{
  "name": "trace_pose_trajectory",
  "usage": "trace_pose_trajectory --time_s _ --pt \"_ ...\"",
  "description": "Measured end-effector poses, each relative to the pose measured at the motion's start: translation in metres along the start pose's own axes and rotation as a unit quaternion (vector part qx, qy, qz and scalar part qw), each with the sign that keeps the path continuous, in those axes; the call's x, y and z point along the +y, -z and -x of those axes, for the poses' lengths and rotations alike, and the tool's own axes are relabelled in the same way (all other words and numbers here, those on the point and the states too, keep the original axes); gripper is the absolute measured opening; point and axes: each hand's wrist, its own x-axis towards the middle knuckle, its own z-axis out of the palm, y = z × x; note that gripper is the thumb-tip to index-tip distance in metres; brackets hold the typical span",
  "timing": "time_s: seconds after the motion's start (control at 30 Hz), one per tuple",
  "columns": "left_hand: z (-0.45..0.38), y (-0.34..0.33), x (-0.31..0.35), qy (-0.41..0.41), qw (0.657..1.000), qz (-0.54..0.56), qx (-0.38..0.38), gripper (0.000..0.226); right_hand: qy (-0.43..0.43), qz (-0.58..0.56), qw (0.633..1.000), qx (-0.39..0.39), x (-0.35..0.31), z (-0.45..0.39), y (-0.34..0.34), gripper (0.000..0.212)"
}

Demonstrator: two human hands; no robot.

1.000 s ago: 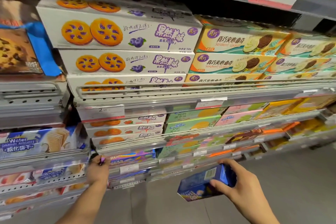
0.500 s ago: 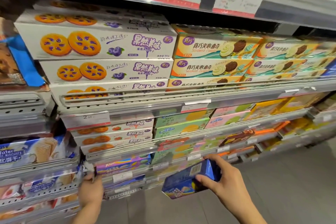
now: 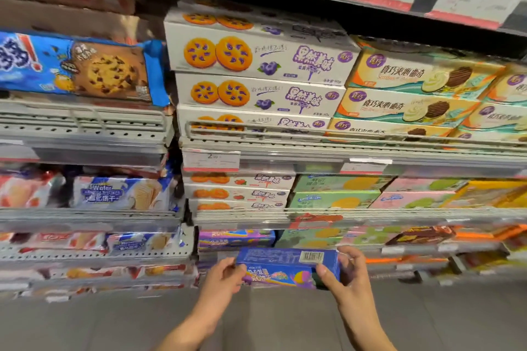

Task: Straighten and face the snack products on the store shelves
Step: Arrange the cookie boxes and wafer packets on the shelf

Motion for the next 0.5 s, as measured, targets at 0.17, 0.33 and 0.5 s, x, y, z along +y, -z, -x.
trace_pose_trajectory --time_s 0.17,0.33,0.5 --pt "-0.005 0.029 -0.007 -0.002 0.997 0.003 0.083 0.013 -0.021 0.027 0.999 0.0 0.03 -0.012 -0.031 0.048" --pt "-0.003 0.052 -0.007 0.003 0.99 -0.012 0.141 0.018 -0.071 0.172 0.982 -0.016 0.049 -0.03 -0.063 0.034" --pt "-0.011 0.072 -0.003 0.001 0.983 -0.067 0.172 0.01 -0.101 0.203 0.974 -0.013 0.053 -0.053 -0.101 0.032"
